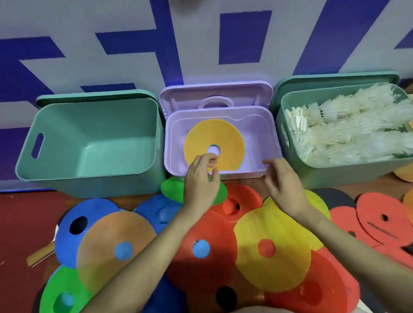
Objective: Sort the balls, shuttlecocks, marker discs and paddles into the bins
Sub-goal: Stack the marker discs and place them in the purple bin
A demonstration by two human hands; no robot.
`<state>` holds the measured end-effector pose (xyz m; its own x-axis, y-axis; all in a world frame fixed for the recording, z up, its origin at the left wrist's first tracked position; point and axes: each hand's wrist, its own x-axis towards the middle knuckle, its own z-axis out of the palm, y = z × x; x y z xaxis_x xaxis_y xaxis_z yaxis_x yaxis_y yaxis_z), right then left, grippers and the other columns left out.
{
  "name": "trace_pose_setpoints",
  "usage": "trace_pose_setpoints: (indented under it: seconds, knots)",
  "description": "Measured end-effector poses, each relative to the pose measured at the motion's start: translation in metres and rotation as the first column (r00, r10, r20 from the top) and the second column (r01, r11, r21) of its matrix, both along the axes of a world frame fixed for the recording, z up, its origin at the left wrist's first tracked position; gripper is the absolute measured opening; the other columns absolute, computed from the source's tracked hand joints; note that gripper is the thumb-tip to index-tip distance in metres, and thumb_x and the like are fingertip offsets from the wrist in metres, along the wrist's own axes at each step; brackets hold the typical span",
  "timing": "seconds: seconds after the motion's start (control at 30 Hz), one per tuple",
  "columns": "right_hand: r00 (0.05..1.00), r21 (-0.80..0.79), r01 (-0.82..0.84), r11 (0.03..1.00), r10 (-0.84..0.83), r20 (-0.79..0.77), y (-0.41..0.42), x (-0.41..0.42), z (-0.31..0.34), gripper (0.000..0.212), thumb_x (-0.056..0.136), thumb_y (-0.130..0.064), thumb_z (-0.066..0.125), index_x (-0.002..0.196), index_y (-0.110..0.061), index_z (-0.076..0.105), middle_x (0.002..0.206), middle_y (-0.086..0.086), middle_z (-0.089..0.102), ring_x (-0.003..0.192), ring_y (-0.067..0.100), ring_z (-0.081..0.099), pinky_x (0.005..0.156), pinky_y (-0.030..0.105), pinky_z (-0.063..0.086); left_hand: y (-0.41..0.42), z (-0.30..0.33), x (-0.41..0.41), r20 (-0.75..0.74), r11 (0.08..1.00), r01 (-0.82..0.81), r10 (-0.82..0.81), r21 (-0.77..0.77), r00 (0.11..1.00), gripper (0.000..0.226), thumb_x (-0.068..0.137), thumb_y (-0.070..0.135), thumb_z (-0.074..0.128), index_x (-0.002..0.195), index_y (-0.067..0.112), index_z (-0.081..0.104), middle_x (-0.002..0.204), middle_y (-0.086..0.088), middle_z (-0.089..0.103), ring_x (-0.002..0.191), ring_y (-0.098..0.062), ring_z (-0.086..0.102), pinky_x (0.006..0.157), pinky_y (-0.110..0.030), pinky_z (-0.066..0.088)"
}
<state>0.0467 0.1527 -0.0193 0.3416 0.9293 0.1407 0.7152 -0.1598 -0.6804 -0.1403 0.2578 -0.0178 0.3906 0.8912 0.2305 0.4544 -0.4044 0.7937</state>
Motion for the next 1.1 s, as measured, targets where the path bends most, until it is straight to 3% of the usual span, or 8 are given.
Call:
trace_pose_setpoints:
  seconds: [0.13,0.23,0.4,0.57,0.7,0.83,0.97,1.1]
  knots:
    - [0.984,-0.163,0.174,0.971,-0.164,0.071,-0.074,0.01,-0.025,0.023,0.085,-0.006,0.059,0.107,-0.004,0.053,0.096,0.01,0.053,0.083,0.028,0.054,0.069,0.038,0.043,-0.05,-0.013,0.007,-0.044,0.995,0.097,-0.098,-0.025,0.994,0.025,0.079,0.004,0.054,0.102,0.009,0.063,0.096,-0.003,0.063,0.086,-0.016,0.062,0.077,-0.034,0.051]
    - [0.945,-0.397,0.325,0.858,-0.313,0.097,-0.116,0.018,-0.048,0.032,0.086,-0.013,0.064,0.11,0.004,0.051,0.107,0.021,0.054,0.099,0.037,0.053,0.082,0.041,0.042,-0.075,-0.026,0.015,-0.135,0.978,0.189,-0.2,-0.092,0.97,0.029,0.074,0.0,0.057,0.102,0.003,0.063,0.096,-0.011,0.064,0.089,-0.027,0.063,0.082,-0.039,0.05]
    - [0.932,-0.621,0.274,0.734,-0.363,-0.018,-0.151,0.014,-0.068,0.036,0.088,-0.024,0.066,0.107,0.003,0.052,0.101,0.021,0.062,0.096,0.036,0.059,0.077,0.039,0.043,-0.104,-0.034,0.02,-0.233,0.956,0.25,-0.281,-0.157,0.931,0.033,0.076,-0.002,0.062,0.108,0.003,0.061,0.103,-0.013,0.061,0.1,-0.031,0.059,0.089,-0.041,0.047]
    - [0.912,-0.56,0.272,0.782,-0.395,-0.109,-0.155,0.008,-0.07,0.017,0.086,-0.007,0.06,0.079,-0.006,0.045,0.078,0.014,0.053,0.073,0.027,0.049,0.06,0.034,0.025,-0.118,-0.036,0.022,-0.228,0.952,0.251,-0.287,-0.175,0.93,0.034,0.078,-0.003,0.064,0.111,0.001,0.061,0.106,-0.014,0.06,0.103,-0.03,0.059,0.091,-0.039,0.046]
    - [0.903,-0.421,0.297,0.857,-0.395,-0.169,-0.158,0.008,-0.054,0.011,0.093,-0.002,0.05,0.088,-0.007,0.041,0.076,0.011,0.051,0.067,0.025,0.045,0.058,0.032,0.026,-0.127,-0.037,0.022,-0.213,0.966,0.191,-0.227,-0.177,0.95,0.035,0.076,-0.005,0.065,0.11,0.001,0.061,0.105,-0.015,0.061,0.1,-0.033,0.06,0.087,-0.038,0.045]
    - [0.899,-0.17,0.381,0.909,-0.407,-0.162,-0.172,0.008,-0.031,0.007,0.098,-0.006,0.045,0.095,-0.01,0.04,0.06,0.004,0.046,0.047,0.019,0.041,0.045,0.029,0.026,-0.132,-0.035,0.02,-0.204,0.98,0.081,-0.117,-0.18,0.972,0.044,0.078,-0.003,0.066,0.121,-0.002,0.055,0.119,-0.018,0.059,0.112,-0.034,0.056,0.094,-0.033,0.039]
    - [0.838,-0.038,0.493,0.869,-0.486,-0.246,-0.18,0.015,-0.021,0.009,0.098,-0.003,0.044,0.092,-0.008,0.04,0.066,-0.003,0.044,0.053,0.011,0.039,0.047,0.025,0.024,-0.138,-0.03,0.022,-0.214,0.97,0.005,-0.058,-0.243,0.975,0.064,0.083,0.011,0.072,0.137,-0.005,0.041,0.134,-0.021,0.051,0.127,-0.032,0.047,0.104,-0.035,0.035]
    - [0.772,-0.066,0.512,0.856,-0.493,-0.401,-0.182,0.016,-0.027,0.009,0.097,-0.002,0.046,0.091,-0.006,0.042,0.076,-0.002,0.045,0.064,0.013,0.039,0.058,0.034,0.033,-0.14,-0.03,0.024,-0.107,0.855,0.023,-0.091,-0.519,0.99,0.066,0.08,0.031,0.073,0.134,0.004,0.047,0.125,-0.012,0.061,0.116,-0.028,0.059,0.096,-0.038,0.047]
